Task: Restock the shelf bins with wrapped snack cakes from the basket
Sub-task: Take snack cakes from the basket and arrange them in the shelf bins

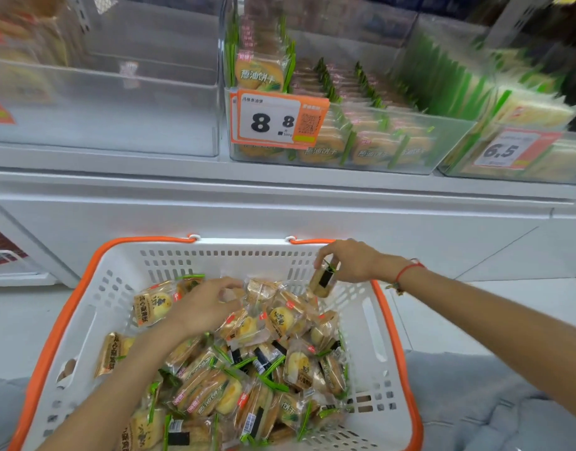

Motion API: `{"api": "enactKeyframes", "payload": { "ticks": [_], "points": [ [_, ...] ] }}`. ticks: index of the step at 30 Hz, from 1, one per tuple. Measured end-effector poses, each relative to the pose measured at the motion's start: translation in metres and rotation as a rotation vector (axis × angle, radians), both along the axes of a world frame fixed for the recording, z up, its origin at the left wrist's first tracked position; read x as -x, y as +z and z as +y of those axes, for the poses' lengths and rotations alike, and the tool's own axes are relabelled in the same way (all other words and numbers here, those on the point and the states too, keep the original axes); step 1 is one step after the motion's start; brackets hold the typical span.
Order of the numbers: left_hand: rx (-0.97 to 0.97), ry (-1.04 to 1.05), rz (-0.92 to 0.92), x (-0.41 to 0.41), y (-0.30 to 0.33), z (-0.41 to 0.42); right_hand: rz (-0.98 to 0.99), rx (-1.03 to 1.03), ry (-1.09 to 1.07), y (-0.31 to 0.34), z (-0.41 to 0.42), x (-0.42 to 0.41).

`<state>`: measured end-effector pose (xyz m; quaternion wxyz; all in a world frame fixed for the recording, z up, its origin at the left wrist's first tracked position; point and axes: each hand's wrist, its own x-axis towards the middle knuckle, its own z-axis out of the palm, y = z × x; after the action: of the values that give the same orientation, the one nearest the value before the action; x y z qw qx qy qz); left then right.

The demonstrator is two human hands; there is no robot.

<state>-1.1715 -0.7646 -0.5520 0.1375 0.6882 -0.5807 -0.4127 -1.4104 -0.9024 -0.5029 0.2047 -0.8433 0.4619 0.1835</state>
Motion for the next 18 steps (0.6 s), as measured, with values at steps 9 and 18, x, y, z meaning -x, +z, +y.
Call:
{"api": "enactKeyframes", "payload": {
  "ticks": [9, 18],
  "points": [
    [0.263, 0.124, 0.367, 0.048, 0.091, -0.012, -0.654, -0.458, -0.266, 0.118, 0.028, 0.018],
    [0.815, 0.146, 0.269, 0.078, 0.130, -0.043, -1.182, -0.678, -0.606, 0.145, 0.030, 0.024]
  ]
}}
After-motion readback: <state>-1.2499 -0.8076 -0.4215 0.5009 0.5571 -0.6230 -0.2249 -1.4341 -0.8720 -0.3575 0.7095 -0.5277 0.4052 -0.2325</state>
